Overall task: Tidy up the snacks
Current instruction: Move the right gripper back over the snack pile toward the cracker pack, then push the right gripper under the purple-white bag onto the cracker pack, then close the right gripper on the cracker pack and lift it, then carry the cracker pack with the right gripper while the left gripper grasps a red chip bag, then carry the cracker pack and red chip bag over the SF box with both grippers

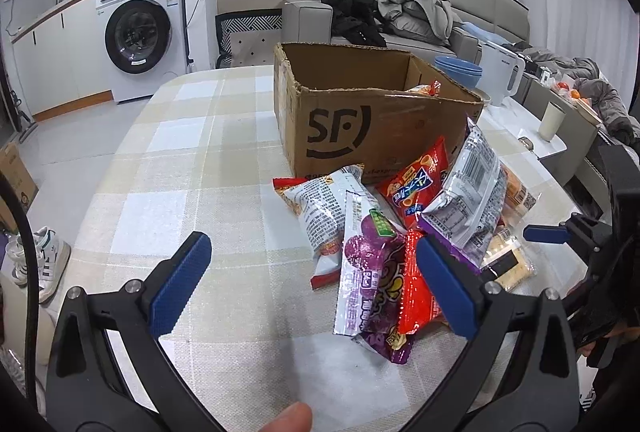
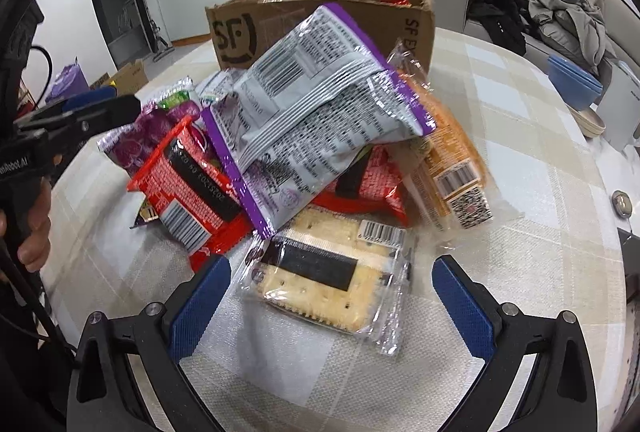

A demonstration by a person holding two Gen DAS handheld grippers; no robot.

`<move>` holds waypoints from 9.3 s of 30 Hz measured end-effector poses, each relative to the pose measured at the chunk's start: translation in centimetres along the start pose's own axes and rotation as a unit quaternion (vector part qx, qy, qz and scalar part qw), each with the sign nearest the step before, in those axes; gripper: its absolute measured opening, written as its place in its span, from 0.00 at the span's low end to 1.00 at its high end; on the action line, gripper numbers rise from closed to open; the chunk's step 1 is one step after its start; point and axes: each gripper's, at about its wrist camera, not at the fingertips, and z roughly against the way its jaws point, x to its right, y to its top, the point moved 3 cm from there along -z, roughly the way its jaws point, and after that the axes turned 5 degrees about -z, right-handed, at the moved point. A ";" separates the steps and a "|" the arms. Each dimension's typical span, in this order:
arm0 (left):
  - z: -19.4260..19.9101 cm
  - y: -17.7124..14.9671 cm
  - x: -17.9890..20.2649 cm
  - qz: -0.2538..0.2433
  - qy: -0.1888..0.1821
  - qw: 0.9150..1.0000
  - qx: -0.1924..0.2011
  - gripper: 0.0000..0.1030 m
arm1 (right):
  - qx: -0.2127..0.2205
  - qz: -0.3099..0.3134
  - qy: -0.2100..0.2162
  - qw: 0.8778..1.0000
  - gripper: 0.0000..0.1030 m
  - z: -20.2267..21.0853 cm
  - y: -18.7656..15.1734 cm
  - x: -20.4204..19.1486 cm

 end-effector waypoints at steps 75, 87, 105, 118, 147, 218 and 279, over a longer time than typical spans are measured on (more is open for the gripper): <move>-0.4 -1.1 0.2 0.007 -0.009 1.000 -0.007 0.99 | 0.001 0.057 0.005 0.998 0.60 0.8 -1.9 -3.3; -0.3 -1.0 0.1 0.005 -0.011 1.000 -0.005 0.99 | 0.024 0.051 0.050 0.997 0.59 3.0 -1.3 -3.0; 1.6 -1.1 4.6 -0.088 -0.075 0.993 0.004 0.85 | 0.115 0.026 0.073 0.990 0.59 8.6 0.4 -2.8; 1.9 -1.8 6.4 -0.093 -0.126 0.988 -0.009 0.70 | 0.158 0.016 0.063 0.985 0.59 12.2 0.8 -1.6; -3.4 -4.2 8.2 -0.069 -0.141 0.985 -0.067 0.46 | 0.130 0.006 0.065 0.989 0.59 9.7 0.8 -1.0; 5.5 11.4 -0.4 -0.026 -0.071 0.994 0.083 0.20 | 0.224 -0.022 0.072 0.972 0.59 12.1 9.2 -1.2; -13.6 19.3 -1.3 -0.032 -0.070 0.997 0.018 0.20 | 0.146 0.002 0.043 0.988 0.60 -0.4 18.8 0.3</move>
